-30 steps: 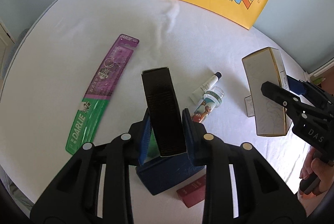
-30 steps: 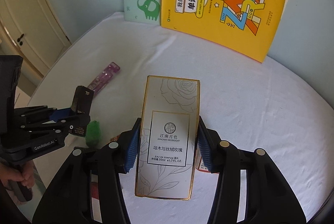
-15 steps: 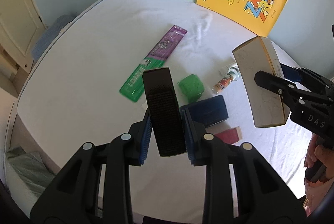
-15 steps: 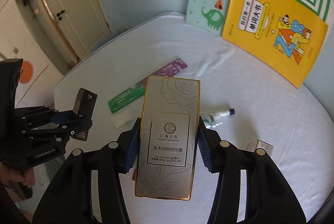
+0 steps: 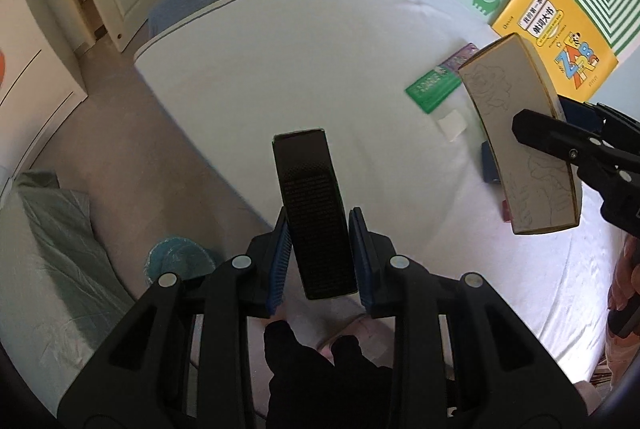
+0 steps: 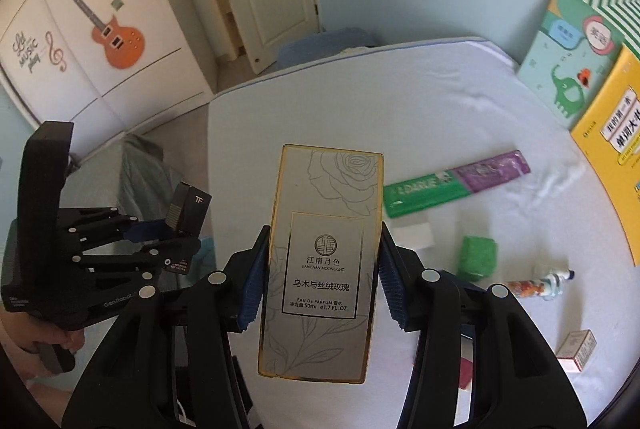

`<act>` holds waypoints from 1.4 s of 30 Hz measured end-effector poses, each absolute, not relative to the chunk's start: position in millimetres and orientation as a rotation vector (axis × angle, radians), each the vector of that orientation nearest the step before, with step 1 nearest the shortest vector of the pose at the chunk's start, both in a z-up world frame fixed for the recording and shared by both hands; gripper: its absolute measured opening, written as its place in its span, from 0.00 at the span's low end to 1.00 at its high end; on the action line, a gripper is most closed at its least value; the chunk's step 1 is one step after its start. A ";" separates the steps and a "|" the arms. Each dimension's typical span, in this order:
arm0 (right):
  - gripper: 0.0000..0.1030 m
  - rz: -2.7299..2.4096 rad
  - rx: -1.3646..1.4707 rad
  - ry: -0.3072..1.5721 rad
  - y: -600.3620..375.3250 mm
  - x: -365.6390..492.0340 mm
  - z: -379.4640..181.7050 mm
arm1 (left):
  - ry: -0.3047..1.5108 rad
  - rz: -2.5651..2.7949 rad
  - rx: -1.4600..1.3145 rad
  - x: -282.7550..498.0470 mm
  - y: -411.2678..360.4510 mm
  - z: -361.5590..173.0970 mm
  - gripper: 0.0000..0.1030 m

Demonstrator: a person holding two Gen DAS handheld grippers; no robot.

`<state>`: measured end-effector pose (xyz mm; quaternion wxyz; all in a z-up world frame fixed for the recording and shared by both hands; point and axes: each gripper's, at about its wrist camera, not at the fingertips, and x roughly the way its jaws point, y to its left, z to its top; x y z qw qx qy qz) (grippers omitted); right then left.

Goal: Collect trash
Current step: 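Carry both boxes over the teal wastebasket and open both grippers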

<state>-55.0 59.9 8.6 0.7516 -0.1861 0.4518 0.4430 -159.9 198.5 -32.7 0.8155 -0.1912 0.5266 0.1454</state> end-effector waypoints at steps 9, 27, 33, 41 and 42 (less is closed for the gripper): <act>0.50 1.135 -0.461 1.020 175.0 -100.7 -4.4 | 1.121 0.465 -0.509 -240.8 279.5 -50.1 0.26; 0.50 1.476 -0.685 1.147 340.2 -200.2 -55.5 | 1.160 0.673 -0.751 -356.2 362.2 -106.8 0.26; 0.73 1.565 -0.700 1.179 357.7 -218.3 -61.0 | 1.169 0.732 -0.770 -375.1 362.8 -115.1 0.60; 0.73 1.587 -0.705 1.153 370.6 -227.9 -55.8 | 1.162 0.807 -0.789 -392.4 371.7 -120.5 0.69; 0.73 1.585 -0.707 1.149 372.9 -227.3 -57.7 | 1.158 0.809 -0.788 -392.3 373.5 -120.6 0.69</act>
